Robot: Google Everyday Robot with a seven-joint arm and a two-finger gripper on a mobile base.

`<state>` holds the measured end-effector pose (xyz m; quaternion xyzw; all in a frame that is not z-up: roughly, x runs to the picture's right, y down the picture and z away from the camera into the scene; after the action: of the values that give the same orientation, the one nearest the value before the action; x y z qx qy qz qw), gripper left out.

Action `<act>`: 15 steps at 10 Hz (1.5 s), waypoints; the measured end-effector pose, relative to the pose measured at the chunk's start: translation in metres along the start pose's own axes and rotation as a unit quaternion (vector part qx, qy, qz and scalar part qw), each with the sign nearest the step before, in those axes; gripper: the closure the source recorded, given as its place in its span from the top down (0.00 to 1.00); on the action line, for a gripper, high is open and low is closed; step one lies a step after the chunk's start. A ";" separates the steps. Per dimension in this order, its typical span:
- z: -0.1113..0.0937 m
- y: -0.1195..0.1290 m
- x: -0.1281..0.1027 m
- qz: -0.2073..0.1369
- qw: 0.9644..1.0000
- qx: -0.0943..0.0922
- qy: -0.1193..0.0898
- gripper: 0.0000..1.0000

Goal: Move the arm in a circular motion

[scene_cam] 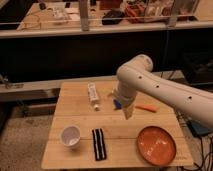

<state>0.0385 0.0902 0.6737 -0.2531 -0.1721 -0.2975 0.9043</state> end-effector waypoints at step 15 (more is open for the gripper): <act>0.087 -0.118 0.171 0.116 0.990 -0.030 -0.080 0.80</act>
<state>0.0809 -0.0200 0.8655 -0.3212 -0.2045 -0.1743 0.9081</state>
